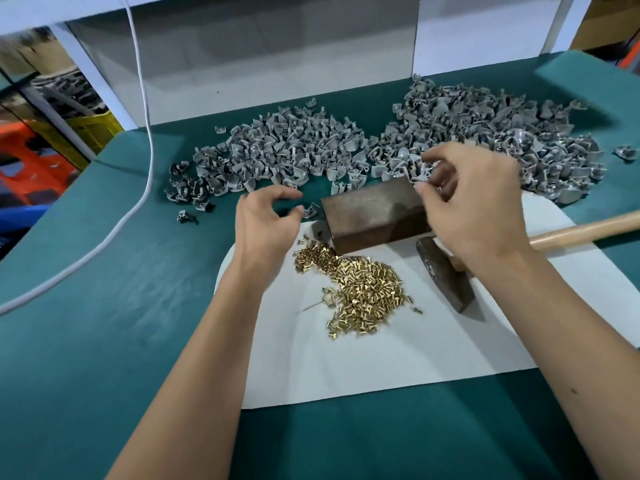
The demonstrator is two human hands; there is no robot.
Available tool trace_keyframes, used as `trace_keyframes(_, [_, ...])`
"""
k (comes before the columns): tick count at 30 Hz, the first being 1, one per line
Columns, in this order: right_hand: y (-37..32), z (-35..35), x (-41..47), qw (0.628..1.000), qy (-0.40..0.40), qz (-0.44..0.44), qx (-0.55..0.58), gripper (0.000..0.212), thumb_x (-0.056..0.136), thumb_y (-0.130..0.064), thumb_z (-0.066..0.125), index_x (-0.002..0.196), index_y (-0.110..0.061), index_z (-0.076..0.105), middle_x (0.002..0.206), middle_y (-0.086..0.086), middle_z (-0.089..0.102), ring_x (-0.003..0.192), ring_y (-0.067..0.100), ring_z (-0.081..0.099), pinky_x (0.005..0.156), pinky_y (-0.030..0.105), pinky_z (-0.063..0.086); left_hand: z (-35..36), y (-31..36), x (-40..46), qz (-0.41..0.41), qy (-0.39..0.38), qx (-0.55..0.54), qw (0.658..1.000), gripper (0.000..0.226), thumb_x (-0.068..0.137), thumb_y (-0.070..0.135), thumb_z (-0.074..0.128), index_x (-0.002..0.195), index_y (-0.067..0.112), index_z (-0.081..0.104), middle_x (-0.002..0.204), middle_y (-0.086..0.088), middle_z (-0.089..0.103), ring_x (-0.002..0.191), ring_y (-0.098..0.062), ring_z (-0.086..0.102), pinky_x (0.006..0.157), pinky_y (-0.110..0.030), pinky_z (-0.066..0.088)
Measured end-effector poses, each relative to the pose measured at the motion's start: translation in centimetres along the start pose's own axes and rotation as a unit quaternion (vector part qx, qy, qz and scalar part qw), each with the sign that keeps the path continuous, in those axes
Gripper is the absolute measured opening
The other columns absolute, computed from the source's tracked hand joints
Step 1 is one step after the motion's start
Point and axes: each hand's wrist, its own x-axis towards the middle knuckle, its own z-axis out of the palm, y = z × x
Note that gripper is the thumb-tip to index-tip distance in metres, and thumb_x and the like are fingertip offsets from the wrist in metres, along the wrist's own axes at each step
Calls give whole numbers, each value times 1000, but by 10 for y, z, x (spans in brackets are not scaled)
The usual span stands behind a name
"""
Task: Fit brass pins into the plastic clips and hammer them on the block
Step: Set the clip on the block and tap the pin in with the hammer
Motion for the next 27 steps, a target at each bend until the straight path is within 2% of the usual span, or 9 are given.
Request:
trace_keyframes(2, [-13,4,-8,995,-70,-69,26,31,87,-15,78,118,-15,72,97,-2,72,84,12,66,85,35,61,1,0,-2,31,-13,34,999,14,86,15,80,98,21,80,86,14,74,78,-3,69,72,-19,57])
trace_keyframes(5, [-34,12,-22,957,-214,-188,55,16,91,-21,74,107,-19,76,99,-5,72,89,11,66,86,34,59,1,0,-4,64,-9,66,996,5,83,13,81,83,18,80,78,12,73,79,3,66,65,-6,48])
trace_keyframes(7, [-42,18,-30,927,-269,-254,65,11,92,-26,74,101,-20,78,94,-7,71,88,10,64,85,34,56,1,0,-3,63,-4,71,995,8,82,12,80,77,19,79,76,11,72,80,5,65,63,-6,46])
trace_keyframes(10, [-50,23,-35,897,-326,-291,70,11,89,-40,76,94,-29,78,92,-13,65,92,7,55,83,31,48,1,3,-2,9,20,33,999,11,80,12,80,72,20,77,76,16,71,74,0,67,63,-15,54])
trace_keyframes(13, [-50,25,-38,877,-377,-290,74,23,79,-55,80,87,-34,77,94,-15,57,94,5,48,82,29,44,-1,6,1,-45,59,-32,997,7,75,11,76,69,15,74,82,14,74,76,3,70,72,-25,61])
trace_keyframes(15, [-51,24,-39,867,-404,-281,81,28,74,-58,82,87,-34,77,95,-15,55,97,3,47,85,29,44,-2,6,3,-52,73,-58,994,4,72,13,72,68,11,71,83,11,76,80,4,71,75,-31,63])
trace_keyframes(18, [-53,25,-38,856,-429,-275,86,19,77,-46,85,88,-33,78,95,-14,57,97,4,47,87,31,45,-2,6,2,-38,75,-87,993,5,70,13,69,67,11,65,74,9,76,81,3,73,76,-38,63])
trace_keyframes(22, [-53,26,-37,858,-423,-283,67,6,85,-30,81,88,-28,76,92,-14,59,96,5,48,87,31,44,1,5,2,-13,63,-115,991,9,81,14,70,74,18,66,76,5,76,78,-18,76,77,-48,63])
trace_keyframes(27, [-47,23,-35,881,-392,-266,4,4,96,-31,66,93,-29,64,97,-17,53,101,4,46,92,33,45,1,11,0,10,66,-218,974,13,97,9,65,89,17,70,83,-9,76,80,-24,74,78,-39,63])
